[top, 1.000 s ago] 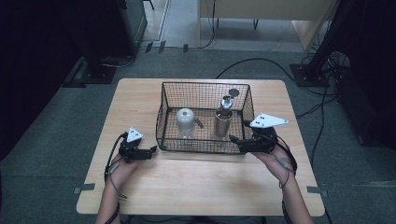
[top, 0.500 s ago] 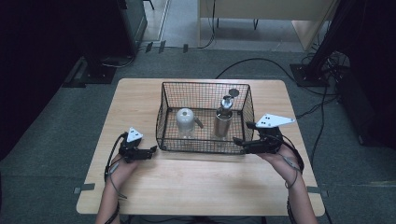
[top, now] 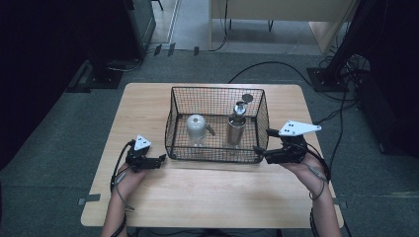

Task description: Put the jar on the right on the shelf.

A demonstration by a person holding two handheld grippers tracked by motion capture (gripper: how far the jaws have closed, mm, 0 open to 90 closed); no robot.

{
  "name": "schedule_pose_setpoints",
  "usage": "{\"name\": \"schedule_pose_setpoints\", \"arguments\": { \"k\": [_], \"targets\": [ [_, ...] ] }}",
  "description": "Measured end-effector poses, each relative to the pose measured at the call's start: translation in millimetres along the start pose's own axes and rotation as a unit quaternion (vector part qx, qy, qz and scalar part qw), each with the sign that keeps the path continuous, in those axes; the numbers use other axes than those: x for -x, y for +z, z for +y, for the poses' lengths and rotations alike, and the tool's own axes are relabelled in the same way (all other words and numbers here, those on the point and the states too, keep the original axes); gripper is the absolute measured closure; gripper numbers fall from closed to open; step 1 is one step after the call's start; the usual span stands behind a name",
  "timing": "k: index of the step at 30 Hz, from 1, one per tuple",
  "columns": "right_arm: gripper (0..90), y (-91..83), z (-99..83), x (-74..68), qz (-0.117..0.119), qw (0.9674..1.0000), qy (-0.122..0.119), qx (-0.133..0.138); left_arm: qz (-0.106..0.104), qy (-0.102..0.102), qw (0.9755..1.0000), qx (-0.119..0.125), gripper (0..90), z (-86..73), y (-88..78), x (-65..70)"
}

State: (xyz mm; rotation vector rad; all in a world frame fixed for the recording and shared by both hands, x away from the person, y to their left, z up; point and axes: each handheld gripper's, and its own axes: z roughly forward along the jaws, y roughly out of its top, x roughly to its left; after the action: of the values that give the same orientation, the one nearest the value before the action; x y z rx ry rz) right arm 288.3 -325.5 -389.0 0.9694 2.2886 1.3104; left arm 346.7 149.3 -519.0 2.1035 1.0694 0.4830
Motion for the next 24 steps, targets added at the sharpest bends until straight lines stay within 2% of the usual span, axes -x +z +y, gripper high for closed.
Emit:
{"name": "schedule_pose_setpoints", "arguments": {
  "k": [7, 11, 14, 18, 24],
  "targets": [
    [20.1, -7.5, -3.8, 8.1, -0.003, 1.0, 0.008, 0.003, 0.0, 0.0, 1.0, 0.0, 18.8, 0.0, 0.0, 0.0],
    [20.0, -9.2, -8.7, 16.4, 0.007, 0.9998, 0.019, 0.007, 0.0, 0.0, 1.0, 0.0, 18.8, 0.0, 0.0, 0.0],
    [19.4, -8.4, -12.9, 21.1, 0.015, 0.9996, 0.022, 0.005, 0.0, 0.0, 1.0, 0.0, 18.8, 0.0, 0.0, 0.0],
    [19.2, -6.7, -17.3, 24.8, 0.02, 0.9997, 0.013, -0.001, 0.0, 0.0, 1.0, 0.0, 18.8, 0.0, 0.0, 0.0],
    [18.8, 2.2, -24.3, 29.7, 0.022, 0.9994, 0.02, -0.014, 0.0, 0.001, 1.0, 0.0, 18.8, 0.2, 0.2, -0.2]
  ]
}}
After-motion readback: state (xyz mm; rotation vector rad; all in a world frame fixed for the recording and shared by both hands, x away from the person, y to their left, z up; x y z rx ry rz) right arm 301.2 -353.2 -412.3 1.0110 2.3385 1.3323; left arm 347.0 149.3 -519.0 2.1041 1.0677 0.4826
